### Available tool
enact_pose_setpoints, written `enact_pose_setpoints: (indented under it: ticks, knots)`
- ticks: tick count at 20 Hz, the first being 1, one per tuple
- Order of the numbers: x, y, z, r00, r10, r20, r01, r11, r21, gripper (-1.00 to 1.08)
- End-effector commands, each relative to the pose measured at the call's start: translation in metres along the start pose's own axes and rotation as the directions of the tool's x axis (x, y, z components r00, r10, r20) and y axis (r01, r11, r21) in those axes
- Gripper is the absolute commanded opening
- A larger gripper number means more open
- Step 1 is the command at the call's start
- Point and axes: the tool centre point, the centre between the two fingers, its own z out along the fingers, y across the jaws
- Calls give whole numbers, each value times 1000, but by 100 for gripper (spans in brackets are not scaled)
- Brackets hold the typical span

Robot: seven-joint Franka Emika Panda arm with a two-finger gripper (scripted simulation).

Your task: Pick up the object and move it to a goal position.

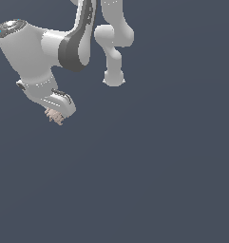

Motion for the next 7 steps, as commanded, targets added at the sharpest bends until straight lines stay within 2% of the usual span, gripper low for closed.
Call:
enact_pose_setpoints:
  ticks: [1,7]
  knots:
    - [5,5,-7,1000,-1,1,1,1000,0,-100]
    - [9,9,-11,1000,-1,1,1,1000,0,-100]
